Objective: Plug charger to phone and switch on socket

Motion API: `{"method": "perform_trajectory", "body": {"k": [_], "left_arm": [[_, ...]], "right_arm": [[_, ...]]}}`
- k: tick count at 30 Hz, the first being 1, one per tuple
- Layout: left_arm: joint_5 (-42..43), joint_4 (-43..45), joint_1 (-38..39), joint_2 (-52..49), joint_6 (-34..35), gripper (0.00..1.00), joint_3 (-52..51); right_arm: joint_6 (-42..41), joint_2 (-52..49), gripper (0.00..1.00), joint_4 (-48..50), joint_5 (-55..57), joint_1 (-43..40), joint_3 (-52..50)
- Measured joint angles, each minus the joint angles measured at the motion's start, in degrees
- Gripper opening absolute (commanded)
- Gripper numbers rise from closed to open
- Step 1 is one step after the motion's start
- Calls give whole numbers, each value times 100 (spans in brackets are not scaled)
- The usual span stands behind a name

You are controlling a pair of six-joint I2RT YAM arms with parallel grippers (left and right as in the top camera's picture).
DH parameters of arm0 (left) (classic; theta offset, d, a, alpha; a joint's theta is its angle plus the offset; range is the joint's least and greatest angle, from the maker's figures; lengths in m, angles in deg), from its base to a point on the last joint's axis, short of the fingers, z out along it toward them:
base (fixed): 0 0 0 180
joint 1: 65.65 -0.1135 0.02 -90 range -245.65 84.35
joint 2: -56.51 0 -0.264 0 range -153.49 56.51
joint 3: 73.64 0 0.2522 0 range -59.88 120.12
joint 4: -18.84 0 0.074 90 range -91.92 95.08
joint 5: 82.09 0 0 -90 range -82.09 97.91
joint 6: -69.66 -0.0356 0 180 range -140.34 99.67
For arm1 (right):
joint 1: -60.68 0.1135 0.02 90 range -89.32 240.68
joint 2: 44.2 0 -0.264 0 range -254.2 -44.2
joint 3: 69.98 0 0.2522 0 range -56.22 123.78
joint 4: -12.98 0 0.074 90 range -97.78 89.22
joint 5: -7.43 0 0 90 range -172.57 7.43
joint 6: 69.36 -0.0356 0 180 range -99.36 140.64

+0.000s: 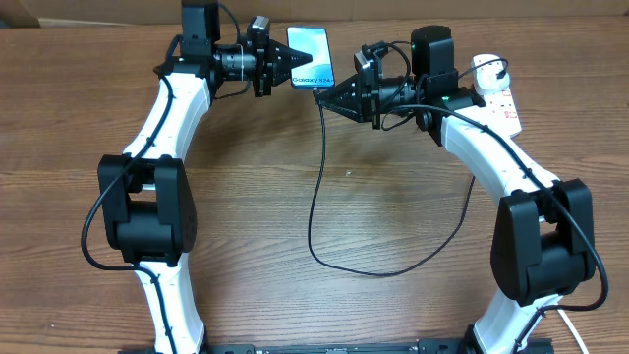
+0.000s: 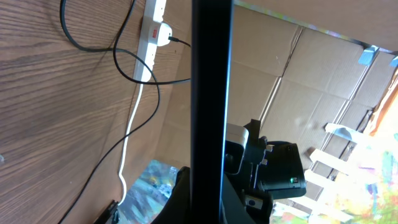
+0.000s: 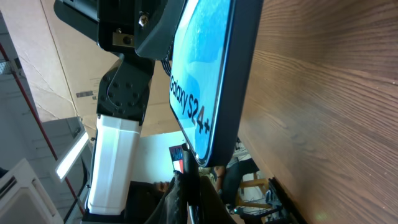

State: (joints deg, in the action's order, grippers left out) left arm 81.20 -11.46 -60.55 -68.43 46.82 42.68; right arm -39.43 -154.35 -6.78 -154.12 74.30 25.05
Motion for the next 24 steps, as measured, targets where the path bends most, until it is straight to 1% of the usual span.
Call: {"method": "perform_trajectory", "body": {"k": [24], "left_arm": [[15,-20,17,0,-131,4,0]], "right_arm": [[-122,0,4,-2,-9,0,0]]}}
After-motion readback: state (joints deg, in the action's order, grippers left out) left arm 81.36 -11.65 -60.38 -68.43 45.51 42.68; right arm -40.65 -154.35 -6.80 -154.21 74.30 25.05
